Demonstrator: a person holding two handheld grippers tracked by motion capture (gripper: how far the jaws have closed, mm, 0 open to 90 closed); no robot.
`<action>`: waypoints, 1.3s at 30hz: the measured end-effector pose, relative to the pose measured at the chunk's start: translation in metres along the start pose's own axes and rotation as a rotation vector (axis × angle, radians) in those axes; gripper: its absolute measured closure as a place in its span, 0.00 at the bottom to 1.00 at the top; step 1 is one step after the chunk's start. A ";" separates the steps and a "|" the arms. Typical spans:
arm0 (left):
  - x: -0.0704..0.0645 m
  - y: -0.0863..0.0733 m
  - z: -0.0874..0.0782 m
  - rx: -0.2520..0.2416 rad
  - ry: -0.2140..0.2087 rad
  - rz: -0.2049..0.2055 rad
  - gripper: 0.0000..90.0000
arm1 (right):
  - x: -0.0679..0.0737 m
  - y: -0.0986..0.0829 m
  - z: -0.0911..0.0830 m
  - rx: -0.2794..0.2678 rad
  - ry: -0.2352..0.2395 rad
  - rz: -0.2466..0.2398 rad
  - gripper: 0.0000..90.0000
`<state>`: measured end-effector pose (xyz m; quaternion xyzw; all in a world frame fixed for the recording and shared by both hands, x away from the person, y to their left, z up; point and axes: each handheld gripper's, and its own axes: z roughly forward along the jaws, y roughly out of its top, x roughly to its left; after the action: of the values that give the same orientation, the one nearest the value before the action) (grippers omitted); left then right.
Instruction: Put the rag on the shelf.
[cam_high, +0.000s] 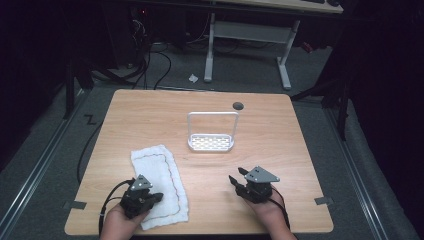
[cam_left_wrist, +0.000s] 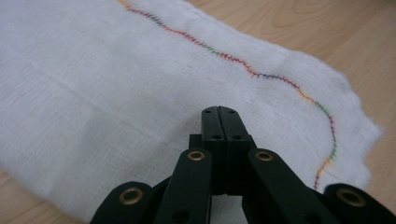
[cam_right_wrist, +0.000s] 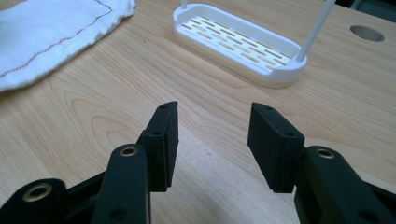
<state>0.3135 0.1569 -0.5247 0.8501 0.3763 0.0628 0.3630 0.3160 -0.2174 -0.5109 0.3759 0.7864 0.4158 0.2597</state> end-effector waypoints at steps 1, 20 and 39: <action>-0.004 0.002 0.003 -0.002 -0.014 0.008 1.00 | 0.000 0.000 0.000 0.000 0.002 0.002 0.59; -0.012 0.011 0.001 -0.185 -0.008 -0.022 0.82 | 0.017 0.004 0.013 0.018 0.124 0.018 0.68; 0.021 -0.002 0.003 -0.117 0.018 -0.128 0.89 | 0.079 0.026 0.065 0.202 0.291 -0.093 1.00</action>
<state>0.3277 0.1704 -0.5319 0.8012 0.4287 0.0691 0.4117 0.3267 -0.1144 -0.5304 0.2990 0.8699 0.3725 0.1229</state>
